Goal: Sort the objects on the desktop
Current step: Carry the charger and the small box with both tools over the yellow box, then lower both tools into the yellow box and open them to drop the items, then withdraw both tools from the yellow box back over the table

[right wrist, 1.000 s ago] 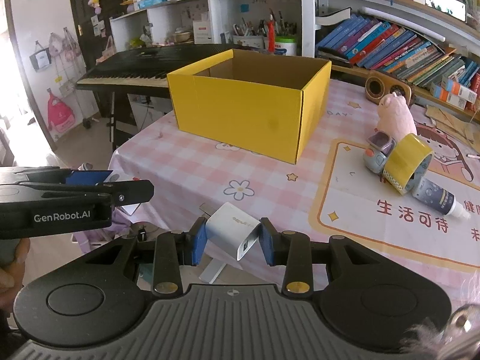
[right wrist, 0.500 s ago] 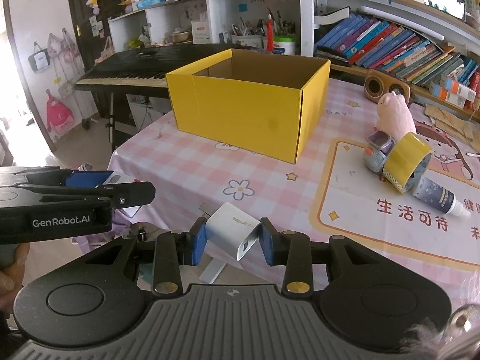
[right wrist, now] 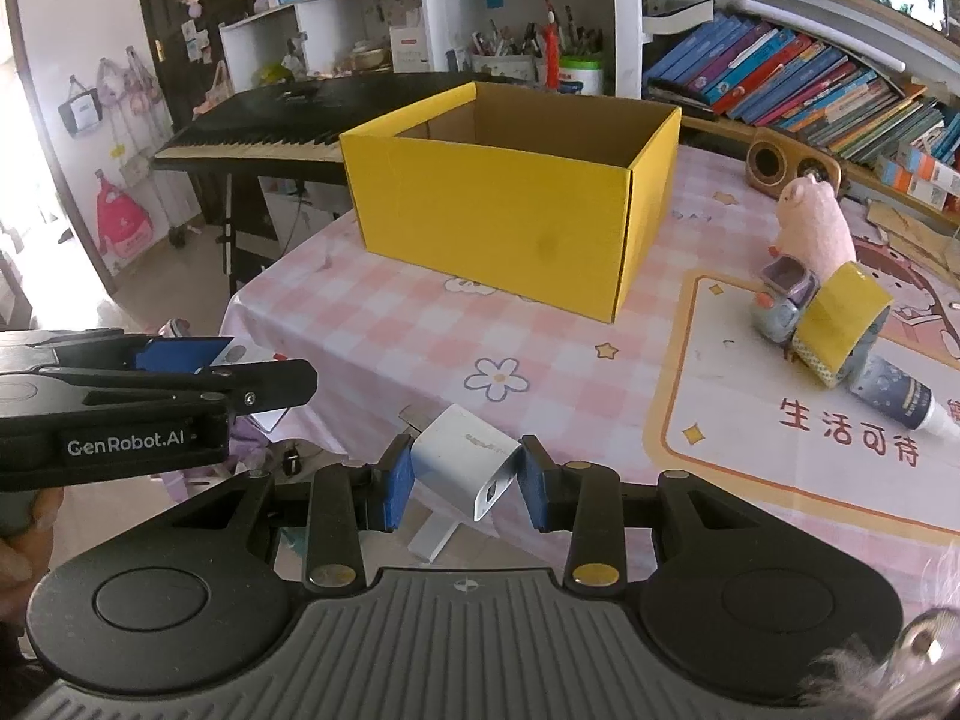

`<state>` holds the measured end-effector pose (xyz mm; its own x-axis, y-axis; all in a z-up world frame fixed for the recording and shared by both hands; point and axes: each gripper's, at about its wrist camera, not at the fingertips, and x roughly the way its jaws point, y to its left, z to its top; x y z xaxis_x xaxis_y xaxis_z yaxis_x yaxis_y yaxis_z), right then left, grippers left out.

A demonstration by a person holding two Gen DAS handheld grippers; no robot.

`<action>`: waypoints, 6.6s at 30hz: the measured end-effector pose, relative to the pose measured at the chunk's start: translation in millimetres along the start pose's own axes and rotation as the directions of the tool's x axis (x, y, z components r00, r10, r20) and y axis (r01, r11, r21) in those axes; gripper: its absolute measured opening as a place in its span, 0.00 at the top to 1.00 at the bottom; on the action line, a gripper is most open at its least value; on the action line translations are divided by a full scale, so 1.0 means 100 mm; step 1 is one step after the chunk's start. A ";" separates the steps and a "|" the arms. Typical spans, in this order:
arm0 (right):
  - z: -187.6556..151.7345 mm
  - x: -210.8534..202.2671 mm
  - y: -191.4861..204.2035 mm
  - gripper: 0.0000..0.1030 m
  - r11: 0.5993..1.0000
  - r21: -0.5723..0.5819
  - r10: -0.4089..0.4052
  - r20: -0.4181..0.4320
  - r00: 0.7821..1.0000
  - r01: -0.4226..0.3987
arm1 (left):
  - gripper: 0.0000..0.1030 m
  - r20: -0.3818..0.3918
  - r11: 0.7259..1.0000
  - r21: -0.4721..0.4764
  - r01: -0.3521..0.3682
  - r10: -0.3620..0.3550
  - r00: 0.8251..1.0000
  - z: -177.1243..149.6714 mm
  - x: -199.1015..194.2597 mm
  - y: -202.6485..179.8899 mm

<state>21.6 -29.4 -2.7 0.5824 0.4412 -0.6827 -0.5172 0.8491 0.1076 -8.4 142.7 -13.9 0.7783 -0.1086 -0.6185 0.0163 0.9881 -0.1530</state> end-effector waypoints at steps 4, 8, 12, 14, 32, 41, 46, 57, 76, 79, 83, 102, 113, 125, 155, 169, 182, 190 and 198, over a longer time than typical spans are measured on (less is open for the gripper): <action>0.04 0.04 0.01 0.66 1.000 0.002 0.005 -0.007 1.000 -0.005 | 0.50 -0.005 1.000 0.006 -0.001 0.001 1.000 0.02 0.02 0.02; 0.06 0.09 0.03 0.66 1.000 -0.006 0.013 -0.018 1.000 -0.013 | 0.50 -0.008 1.000 0.002 -0.001 0.001 1.000 0.03 0.06 0.04; 0.07 0.11 0.01 0.66 1.000 -0.005 0.012 -0.021 1.000 -0.013 | 0.50 -0.005 1.000 0.006 -0.001 0.001 1.000 0.07 0.09 0.03; 0.08 0.12 -0.01 0.66 1.000 -0.001 0.010 -0.020 1.000 -0.010 | 0.50 -0.002 1.000 0.010 -0.001 0.001 1.000 0.10 0.11 0.03; 0.74 0.19 -0.43 0.67 0.998 0.012 0.065 0.087 0.994 -0.066 | 0.50 0.107 1.000 -0.002 -0.022 0.022 0.994 0.77 0.29 -0.02; 1.48 0.21 -0.68 0.66 0.993 -0.071 0.106 0.227 0.968 -0.092 | 0.49 0.189 1.000 -0.013 -0.018 0.020 0.982 1.40 0.57 -0.07; 1.84 0.43 -0.89 0.66 0.987 -0.143 0.102 0.240 0.965 -0.069 | 0.49 0.197 0.999 0.007 -0.038 0.036 0.980 1.70 0.84 -0.13; 2.33 1.20 -1.25 0.66 0.969 -0.243 0.087 0.160 0.983 -0.046 | 0.49 0.090 0.990 0.055 -0.133 0.128 0.988 2.13 1.62 -0.13; 2.42 2.46 -1.27 0.66 0.814 -0.556 0.061 -0.204 0.977 -0.167 | 0.49 -0.243 0.981 0.105 -0.163 0.184 0.952 2.17 2.75 -0.02; 2.41 2.53 -1.26 0.66 0.794 -0.576 0.063 -0.242 0.968 -0.195 | 0.49 -0.285 0.981 0.116 -0.154 0.182 0.941 2.18 2.81 -0.01; 2.42 2.59 -1.25 0.66 0.774 -0.598 0.051 -0.269 0.962 -0.208 | 0.49 -0.324 0.980 0.135 -0.142 0.180 0.929 2.17 2.87 -0.03; 2.42 2.67 -1.17 0.66 0.659 -0.718 0.023 -0.280 0.960 -0.225 | 0.49 -0.410 0.988 0.057 -0.144 0.154 0.899 2.12 3.00 -0.04; 2.40 2.68 -1.12 0.58 0.602 -0.764 0.016 -0.281 0.960 -0.233 | 0.27 -0.388 0.982 -0.083 -0.168 0.123 0.913 2.10 2.91 0.06; 2.56 2.04 -1.17 0.34 0.745 -0.658 0.054 -0.107 0.993 -0.111 | 0.15 -0.107 0.984 -0.131 -0.125 0.111 0.988 2.36 2.22 0.03; 1.22 -0.59 -1.25 0.19 0.965 -0.028 -0.226 0.406 0.885 0.259 | 0.04 0.288 0.992 0.017 -0.122 0.112 0.951 1.33 0.03 -0.39; 0.15 -0.83 -1.00 0.18 0.925 0.133 -0.380 0.321 0.867 0.356 | 0.04 0.225 0.987 0.086 -0.132 0.110 0.968 0.51 -0.17 -0.68; -0.40 -0.80 -0.87 0.18 0.909 0.164 -0.408 0.178 0.895 0.382 | 0.04 0.073 0.983 0.183 -0.029 0.016 0.997 0.08 -0.05 -0.92; -0.53 -0.86 -0.94 0.18 0.894 0.179 -0.435 0.119 0.893 0.411 | 0.04 0.009 0.975 0.218 0.051 -0.054 0.999 0.00 0.08 -1.10; -0.61 -0.90 -1.02 0.17 0.881 0.181 -0.457 0.084 0.886 0.437 | 0.04 -0.031 0.968 0.232 0.092 -0.087 0.996 0.00 0.20 -1.26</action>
<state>-16.4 -173.0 4.0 0.8045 0.0272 -0.5933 -0.0874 0.9935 -0.0729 5.1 15.8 -6.5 0.7541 -0.1978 -0.6263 0.2331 0.9721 -0.0263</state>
